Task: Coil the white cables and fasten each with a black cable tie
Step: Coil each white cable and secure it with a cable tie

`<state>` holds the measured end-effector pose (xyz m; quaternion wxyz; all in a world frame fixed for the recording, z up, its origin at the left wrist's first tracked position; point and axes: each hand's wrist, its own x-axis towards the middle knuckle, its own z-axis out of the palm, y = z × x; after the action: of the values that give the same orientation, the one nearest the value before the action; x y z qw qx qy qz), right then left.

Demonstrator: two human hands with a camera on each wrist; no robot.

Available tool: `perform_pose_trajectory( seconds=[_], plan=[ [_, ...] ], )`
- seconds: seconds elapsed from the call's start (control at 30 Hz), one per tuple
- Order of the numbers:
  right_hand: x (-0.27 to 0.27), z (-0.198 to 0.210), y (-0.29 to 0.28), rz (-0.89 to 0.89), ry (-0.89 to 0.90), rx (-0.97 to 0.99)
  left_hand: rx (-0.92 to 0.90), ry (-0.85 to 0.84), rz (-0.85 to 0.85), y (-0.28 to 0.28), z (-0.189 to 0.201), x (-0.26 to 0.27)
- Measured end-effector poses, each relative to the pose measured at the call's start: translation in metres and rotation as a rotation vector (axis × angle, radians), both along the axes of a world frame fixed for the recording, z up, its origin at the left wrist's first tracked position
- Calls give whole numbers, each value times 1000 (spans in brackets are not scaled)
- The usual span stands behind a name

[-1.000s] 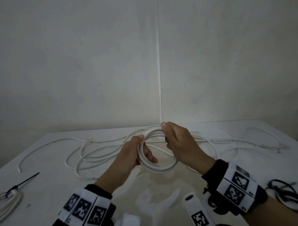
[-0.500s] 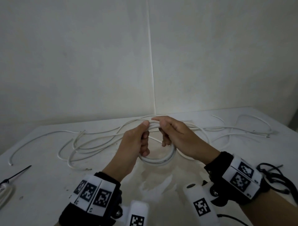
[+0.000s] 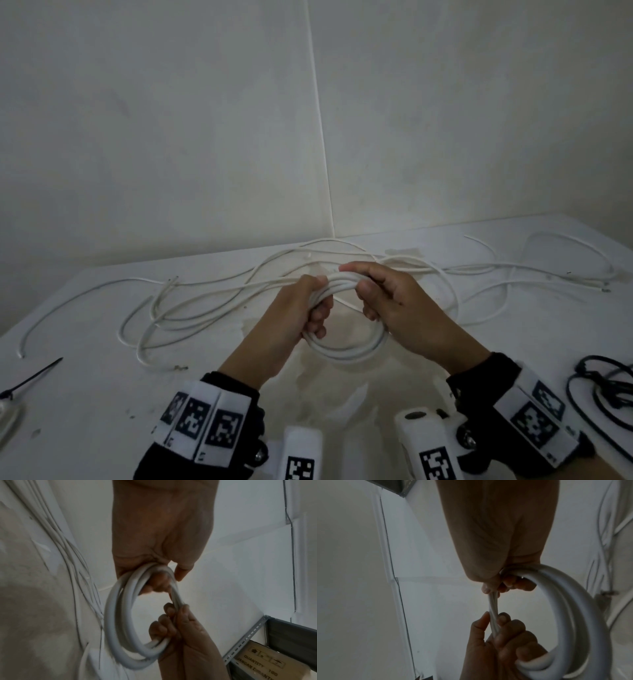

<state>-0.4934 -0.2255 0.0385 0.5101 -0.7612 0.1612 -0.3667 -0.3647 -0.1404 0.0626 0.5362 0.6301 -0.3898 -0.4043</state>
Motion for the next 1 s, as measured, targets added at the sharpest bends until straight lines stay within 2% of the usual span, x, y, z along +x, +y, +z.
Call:
perform_pose_trajectory(
  seconds=[0.2,0.37,0.53,1.0],
  plan=[
    [-2,-2,-15,-49,49,-53,-34,15,161,-25,-12,-13],
    [-18,0,-27,-121,77,-78,-105,77,108,-45,-25,-22],
    [-22,-7,-34,-155,103,-74,-40,69,-32,-53,-31,-21],
    [-13,-13,-32,-194,93,-55,-123,88,77,-55,-35,-21]
  ],
)
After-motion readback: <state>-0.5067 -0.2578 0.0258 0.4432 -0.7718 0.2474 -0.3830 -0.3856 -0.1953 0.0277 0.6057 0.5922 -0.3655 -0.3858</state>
